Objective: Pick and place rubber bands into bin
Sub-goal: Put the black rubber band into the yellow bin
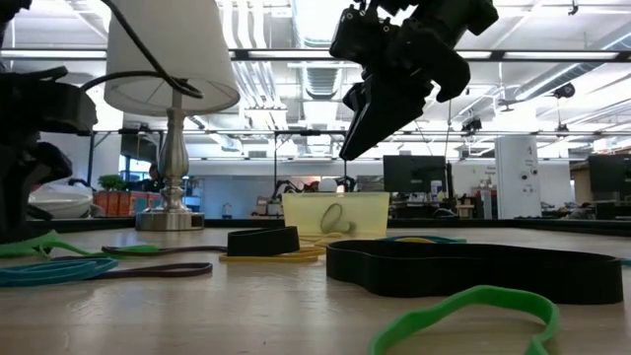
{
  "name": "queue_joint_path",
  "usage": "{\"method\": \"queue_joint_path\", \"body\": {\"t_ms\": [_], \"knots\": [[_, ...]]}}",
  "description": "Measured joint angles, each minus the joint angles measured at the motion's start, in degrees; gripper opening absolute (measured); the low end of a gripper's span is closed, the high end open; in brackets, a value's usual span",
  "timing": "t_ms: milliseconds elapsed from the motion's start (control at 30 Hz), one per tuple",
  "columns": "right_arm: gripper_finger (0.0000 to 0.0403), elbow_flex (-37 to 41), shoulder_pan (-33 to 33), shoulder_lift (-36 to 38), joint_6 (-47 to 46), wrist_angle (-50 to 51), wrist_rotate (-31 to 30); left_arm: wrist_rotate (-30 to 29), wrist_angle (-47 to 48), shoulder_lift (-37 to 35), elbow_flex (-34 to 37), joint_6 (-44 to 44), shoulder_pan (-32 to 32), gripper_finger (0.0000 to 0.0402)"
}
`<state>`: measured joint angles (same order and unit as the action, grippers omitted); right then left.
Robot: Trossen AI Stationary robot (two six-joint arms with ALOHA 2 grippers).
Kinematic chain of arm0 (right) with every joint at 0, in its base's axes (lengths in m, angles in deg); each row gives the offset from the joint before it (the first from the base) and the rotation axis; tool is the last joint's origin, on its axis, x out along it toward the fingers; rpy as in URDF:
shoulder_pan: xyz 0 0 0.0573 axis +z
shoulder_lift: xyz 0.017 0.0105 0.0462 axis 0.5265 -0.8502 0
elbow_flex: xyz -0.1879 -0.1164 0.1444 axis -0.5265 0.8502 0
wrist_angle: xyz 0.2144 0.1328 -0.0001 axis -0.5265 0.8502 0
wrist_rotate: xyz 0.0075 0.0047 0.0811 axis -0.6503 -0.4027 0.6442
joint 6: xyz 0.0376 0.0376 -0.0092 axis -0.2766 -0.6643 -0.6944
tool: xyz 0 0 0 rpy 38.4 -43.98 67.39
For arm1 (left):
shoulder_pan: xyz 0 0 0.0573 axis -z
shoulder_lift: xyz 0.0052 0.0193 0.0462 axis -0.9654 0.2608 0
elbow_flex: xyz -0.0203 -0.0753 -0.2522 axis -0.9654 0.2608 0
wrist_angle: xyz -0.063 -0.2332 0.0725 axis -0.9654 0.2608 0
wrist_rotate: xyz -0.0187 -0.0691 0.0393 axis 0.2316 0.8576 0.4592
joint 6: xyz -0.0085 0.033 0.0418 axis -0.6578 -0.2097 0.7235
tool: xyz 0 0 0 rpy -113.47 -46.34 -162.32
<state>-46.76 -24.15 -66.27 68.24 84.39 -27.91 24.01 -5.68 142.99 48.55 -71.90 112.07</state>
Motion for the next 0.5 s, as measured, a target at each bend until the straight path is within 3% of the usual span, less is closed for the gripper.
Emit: {"method": "queue_joint_path", "body": {"t_ms": [100, 267, 500], "knots": [[0.0071, 0.0, 0.0, 0.0, 0.0, 0.0, 0.0, -0.2, 0.0, -1.2, -0.1, 1.4, 0.0, 0.0008], [0.0069, 0.0, 0.0, 0.0, 0.2, 0.0, 0.0, -3.5, 0.0, -2.4, -2.5, 6.8, 0.0, 0.0009], [0.0074, 0.0, 0.0, 0.0, 0.1, 0.0, 0.0, -14.5, -2.6, -2.4, -6.9, 22.8, -0.1, 0.001]]}}
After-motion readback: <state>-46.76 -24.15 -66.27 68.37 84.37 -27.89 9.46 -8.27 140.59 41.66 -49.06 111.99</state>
